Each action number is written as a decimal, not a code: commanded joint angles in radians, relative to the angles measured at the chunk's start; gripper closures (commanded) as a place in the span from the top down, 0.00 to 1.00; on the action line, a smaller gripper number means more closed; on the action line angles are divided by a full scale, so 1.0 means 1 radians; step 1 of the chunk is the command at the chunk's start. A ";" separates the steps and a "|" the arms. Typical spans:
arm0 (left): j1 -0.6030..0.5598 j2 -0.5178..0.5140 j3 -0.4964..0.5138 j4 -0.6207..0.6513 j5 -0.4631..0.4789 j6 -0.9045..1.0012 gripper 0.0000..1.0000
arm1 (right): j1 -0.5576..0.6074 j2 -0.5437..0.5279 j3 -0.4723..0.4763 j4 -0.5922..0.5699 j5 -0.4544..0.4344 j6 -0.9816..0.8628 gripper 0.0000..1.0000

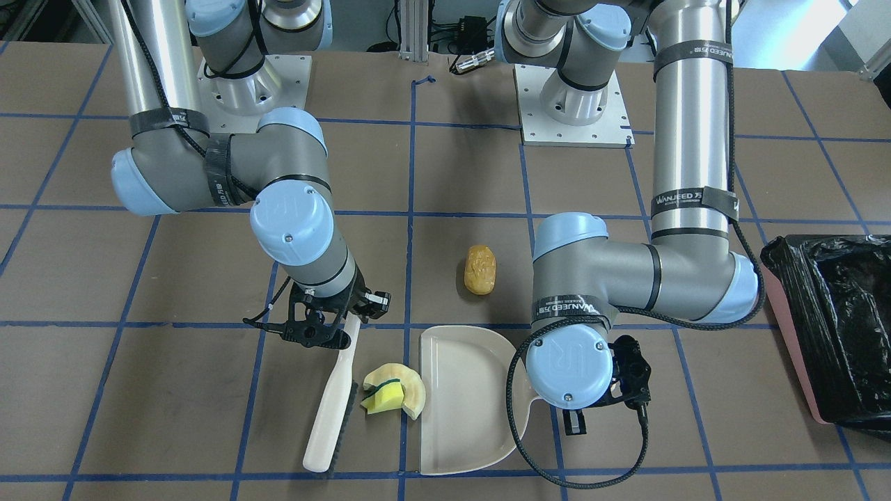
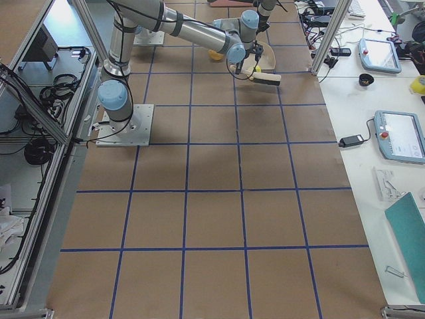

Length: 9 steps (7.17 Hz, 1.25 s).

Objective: Sweep and dump trash into bin
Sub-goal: 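Sweep the yellow-green sponge into the dustpan with the right gripper's brush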

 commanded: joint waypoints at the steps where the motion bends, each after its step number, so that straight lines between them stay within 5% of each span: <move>1: 0.000 0.005 0.002 0.003 -0.001 0.001 0.00 | 0.016 0.002 0.007 0.081 -0.025 -0.048 0.00; 6: 0.000 0.008 0.006 0.006 -0.006 0.001 0.00 | 0.128 0.023 -0.047 0.063 -0.004 0.013 0.00; 9: 0.000 0.002 0.006 0.017 -0.043 0.013 0.00 | 0.177 0.025 -0.077 0.060 0.114 0.038 0.00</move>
